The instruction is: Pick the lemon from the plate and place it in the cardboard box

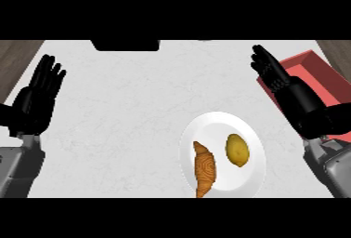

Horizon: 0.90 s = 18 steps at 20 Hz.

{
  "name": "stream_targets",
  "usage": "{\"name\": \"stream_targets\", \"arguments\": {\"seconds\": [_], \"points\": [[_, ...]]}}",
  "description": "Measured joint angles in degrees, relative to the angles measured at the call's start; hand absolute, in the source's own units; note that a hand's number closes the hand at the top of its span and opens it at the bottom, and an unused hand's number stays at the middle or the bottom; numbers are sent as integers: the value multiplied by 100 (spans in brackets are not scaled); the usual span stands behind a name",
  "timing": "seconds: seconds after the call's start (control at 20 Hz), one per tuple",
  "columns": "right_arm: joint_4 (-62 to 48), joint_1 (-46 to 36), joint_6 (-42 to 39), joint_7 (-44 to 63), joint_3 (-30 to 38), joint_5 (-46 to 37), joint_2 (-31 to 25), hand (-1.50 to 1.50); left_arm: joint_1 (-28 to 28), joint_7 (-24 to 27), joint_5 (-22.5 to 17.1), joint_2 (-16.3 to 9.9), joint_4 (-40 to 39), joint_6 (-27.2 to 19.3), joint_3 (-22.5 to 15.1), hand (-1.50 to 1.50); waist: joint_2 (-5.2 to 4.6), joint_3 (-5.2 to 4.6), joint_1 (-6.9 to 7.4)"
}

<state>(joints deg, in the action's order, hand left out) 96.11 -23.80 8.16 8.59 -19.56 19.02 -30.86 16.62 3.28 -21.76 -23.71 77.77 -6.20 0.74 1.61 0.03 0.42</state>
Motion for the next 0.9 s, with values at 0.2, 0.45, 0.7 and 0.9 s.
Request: {"name": "stream_targets", "arguments": {"seconds": [0.2, 0.45, 0.7, 0.9], "points": [[60, 779, 798, -247, 645, -91, 21, 150, -288, -82, 46, 24, 187, -192, 42, 0, -50, 11, -185], [-652, 1993, 1813, -354, 1371, -565, -255, -150, -599, -260, 0, 160, 263, -402, 54, 0, -97, 7, -489], [-716, 3270, 2704, -1497, 1722, -1032, 145, -150, -820, -586, 86, 388, 702, -623, -230, 0, -105, 13, -335], [-82, 3952, 2687, -1519, 1664, -1418, -164, -150, -885, -883, 217, 475, 1095, -778, -405, 0, -124, 1, -203]]}}
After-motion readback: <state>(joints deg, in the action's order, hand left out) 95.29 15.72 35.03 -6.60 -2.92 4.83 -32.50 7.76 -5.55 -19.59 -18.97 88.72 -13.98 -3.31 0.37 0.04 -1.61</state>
